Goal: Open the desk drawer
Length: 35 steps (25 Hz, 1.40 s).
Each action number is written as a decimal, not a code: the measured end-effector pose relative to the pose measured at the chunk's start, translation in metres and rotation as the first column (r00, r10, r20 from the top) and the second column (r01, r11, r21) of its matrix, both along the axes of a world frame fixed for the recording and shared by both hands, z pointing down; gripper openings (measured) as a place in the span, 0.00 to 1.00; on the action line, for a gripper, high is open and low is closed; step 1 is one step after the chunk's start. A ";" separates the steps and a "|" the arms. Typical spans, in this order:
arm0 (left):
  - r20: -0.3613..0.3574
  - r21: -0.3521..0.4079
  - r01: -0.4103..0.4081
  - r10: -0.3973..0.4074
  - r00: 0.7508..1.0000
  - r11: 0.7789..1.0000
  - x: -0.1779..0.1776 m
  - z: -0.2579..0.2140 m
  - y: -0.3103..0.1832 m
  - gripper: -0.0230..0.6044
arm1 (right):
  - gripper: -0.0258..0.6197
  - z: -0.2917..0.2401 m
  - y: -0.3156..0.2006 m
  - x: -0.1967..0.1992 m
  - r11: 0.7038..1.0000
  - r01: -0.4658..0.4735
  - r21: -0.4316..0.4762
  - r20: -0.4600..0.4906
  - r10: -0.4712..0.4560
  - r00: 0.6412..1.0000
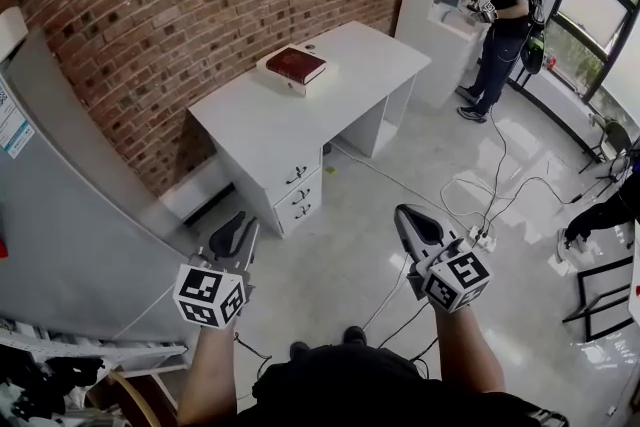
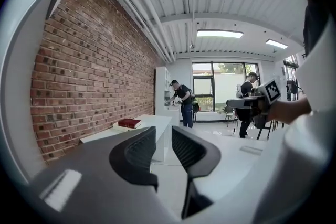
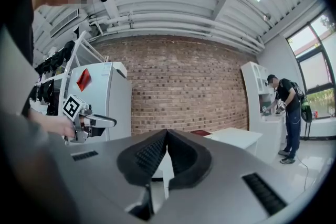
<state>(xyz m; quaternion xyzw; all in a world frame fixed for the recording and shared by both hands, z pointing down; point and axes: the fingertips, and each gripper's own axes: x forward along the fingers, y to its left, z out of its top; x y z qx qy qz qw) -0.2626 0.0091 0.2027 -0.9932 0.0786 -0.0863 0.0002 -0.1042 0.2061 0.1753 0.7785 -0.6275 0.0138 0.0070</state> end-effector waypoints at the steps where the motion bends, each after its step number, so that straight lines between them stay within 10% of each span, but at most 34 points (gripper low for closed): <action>1: 0.001 0.000 0.008 -0.008 1.000 1.000 0.001 0.000 -0.001 0.18 | 0.06 0.000 0.000 0.002 1.000 0.003 0.002 0.007 -0.003 1.000; 21: -0.002 -0.024 0.046 -0.046 0.999 0.999 0.011 0.006 0.006 0.50 | 0.44 0.015 0.015 0.015 0.999 0.052 -0.003 0.098 -0.052 0.994; 35: 0.021 -0.018 0.072 -0.072 0.997 0.997 0.059 0.012 0.067 0.53 | 0.45 0.025 0.081 0.065 0.996 0.094 -0.004 0.128 -0.093 0.987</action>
